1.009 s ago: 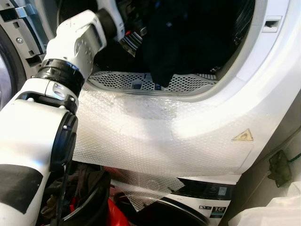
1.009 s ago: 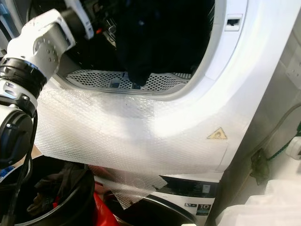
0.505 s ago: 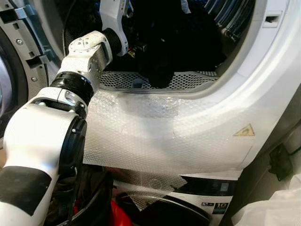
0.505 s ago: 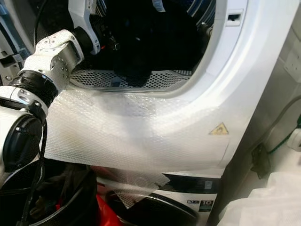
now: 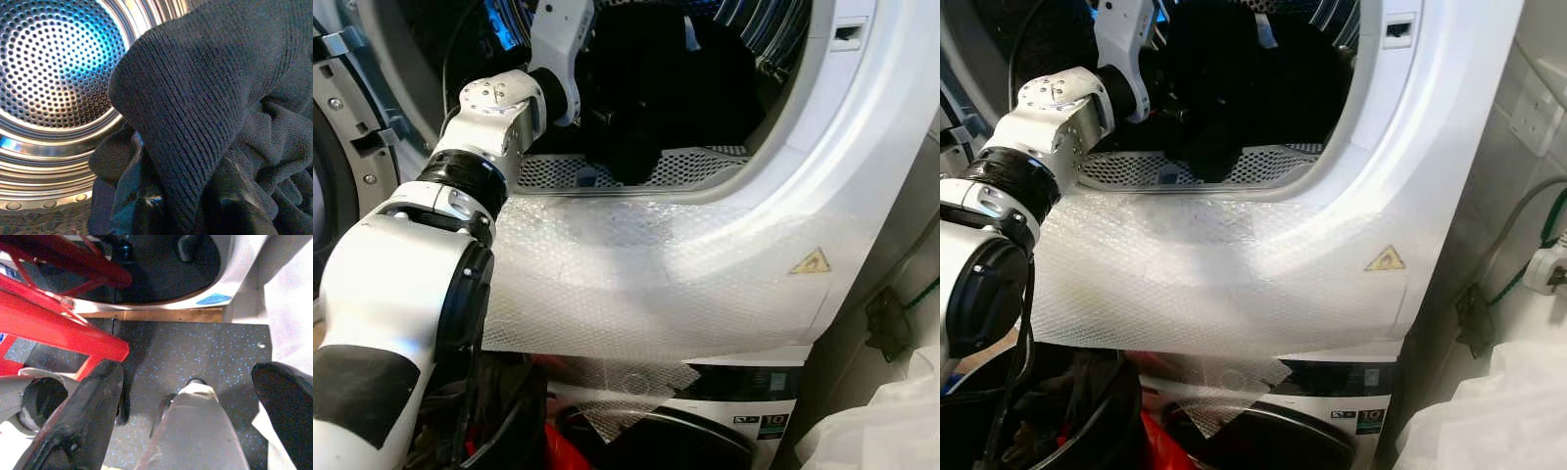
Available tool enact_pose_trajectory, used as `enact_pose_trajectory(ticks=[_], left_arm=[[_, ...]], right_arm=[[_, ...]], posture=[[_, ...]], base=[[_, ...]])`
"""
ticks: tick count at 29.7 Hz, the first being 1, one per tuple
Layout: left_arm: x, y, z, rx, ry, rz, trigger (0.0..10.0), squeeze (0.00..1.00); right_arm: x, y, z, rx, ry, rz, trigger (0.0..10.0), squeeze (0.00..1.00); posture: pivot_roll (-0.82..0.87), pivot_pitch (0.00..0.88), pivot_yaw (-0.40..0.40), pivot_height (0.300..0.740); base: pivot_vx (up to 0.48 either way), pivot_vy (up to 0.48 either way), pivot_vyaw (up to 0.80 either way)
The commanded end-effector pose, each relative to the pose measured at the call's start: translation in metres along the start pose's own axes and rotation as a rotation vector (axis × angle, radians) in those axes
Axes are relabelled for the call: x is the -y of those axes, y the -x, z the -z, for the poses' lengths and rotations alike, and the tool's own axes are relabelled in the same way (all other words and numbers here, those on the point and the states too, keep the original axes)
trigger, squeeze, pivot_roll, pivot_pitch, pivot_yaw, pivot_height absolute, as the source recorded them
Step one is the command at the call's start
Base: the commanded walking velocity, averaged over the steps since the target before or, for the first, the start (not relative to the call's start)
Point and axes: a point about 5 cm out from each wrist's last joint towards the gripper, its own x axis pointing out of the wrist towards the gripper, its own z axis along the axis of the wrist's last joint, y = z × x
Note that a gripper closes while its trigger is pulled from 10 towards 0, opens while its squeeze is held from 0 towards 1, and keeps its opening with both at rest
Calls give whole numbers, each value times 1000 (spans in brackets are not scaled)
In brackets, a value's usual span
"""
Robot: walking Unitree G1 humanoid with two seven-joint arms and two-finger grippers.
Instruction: Clothes washing
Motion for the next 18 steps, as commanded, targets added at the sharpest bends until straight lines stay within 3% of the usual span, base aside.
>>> enact_pose_trajectory(ticks=[1, 4, 8, 11, 12, 15, 18], left_arm=[[-1, 3, 16, -103, -35, -12, 10000, 0], [-6, 3, 13, -103, -71, -79, 10000, 0], [-27, 10, -1, -31, 10, -304, 10000, 0], [-43, 19, -8, 31, 99, -436, 10000, 0], [-44, 19, -9, 33, 103, -441, 10000, 0], [-53, 27, -7, 88, 240, -503, 10000, 0], [-59, 32, -2, 104, 316, -565, 10000, 0]], right_arm=[[-1, 2, 9, -19, -30, 3, 10000, 0], [1, 4, 14, -24, -29, 5, 10000, 0], [6, 6, 18, -27, -26, 11, 10000, 0], [14, 8, 22, -23, -20, 24, 10000, 0], [15, 9, 22, -23, -20, 27, 10000, 0], [26, 13, 29, -24, -17, 60, 10000, 0], [34, 17, 34, -22, -21, 82, 10000, 0]], posture=[[-243, 0, 187, 740], [-247, 0, 181, 740], [-248, 0, 157, 740], [-262, 0, 131, 740], [-262, 0, 131, 740], [-284, 0, 112, 740], [-307, 0, 99, 740]], base=[[0, 0, 0], [0, 0, 0], [0, 0, 0], [0, 0, 0], [0, 0, 0], [0, 0, 0], [0, 0, 0]])
